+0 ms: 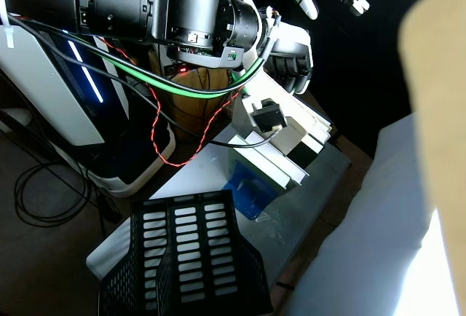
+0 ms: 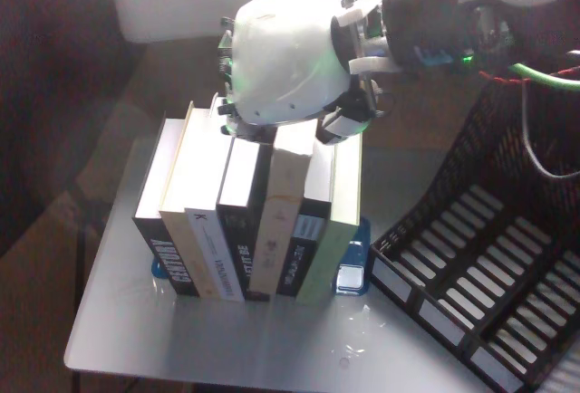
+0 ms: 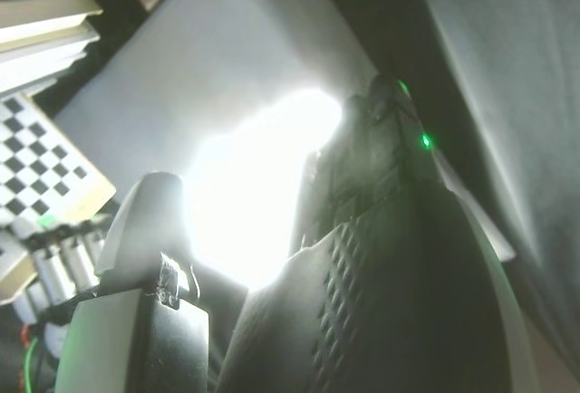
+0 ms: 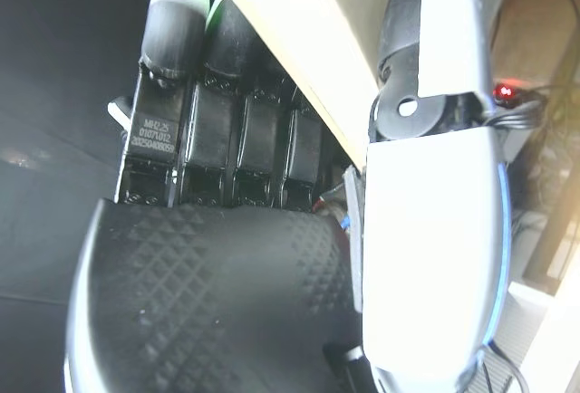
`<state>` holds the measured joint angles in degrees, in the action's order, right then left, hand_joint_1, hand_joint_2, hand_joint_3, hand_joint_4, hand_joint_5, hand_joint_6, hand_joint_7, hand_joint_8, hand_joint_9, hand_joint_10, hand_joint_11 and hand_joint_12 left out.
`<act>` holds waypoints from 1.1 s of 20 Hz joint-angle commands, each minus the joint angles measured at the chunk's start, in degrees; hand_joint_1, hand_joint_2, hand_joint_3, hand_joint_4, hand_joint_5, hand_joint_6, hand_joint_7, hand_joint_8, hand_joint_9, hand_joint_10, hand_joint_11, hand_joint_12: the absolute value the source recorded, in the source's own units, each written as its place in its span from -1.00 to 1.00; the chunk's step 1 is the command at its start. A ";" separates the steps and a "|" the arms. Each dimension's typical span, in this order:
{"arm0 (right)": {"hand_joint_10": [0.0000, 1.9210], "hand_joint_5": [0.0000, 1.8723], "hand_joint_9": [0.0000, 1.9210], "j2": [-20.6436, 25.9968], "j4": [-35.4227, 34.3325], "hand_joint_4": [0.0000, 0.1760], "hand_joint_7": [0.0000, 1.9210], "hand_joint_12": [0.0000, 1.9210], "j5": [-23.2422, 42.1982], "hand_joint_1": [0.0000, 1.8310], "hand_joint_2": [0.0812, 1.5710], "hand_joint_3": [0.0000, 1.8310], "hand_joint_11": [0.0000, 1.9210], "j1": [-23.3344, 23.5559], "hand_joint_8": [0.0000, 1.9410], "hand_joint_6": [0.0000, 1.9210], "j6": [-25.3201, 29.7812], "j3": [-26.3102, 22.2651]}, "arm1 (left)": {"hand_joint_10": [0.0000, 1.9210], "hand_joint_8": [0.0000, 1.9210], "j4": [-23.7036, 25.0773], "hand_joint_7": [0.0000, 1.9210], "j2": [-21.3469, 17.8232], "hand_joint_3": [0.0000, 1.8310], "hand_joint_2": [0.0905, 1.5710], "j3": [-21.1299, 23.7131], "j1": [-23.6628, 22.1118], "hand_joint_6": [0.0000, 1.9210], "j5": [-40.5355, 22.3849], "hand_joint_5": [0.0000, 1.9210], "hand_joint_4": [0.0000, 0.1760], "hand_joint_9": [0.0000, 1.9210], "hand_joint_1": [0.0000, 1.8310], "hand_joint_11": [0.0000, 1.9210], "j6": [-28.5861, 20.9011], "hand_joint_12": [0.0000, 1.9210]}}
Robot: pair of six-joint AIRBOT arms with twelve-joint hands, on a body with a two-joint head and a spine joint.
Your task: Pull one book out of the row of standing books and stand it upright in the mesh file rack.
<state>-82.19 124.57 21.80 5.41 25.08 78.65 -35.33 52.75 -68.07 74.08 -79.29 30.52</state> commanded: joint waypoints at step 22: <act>0.61 -0.15 -0.15 4.02 -0.21 -1.00 -0.12 0.94 -0.85 0.46 0.49 -1.00 -0.25 -2.23 0.34 0.06 8.36 2.32 | -1.00 -1.00 0.73 -0.99 0.42 -0.99 0.78 -0.23 -3.66 -1.00 -4.77 -0.89 -1.00 -1.00 -0.34 -1.00 0.95 -1.00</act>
<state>-79.29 124.60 23.16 2.96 32.75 80.79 -33.63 53.34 -67.94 70.70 -78.15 31.46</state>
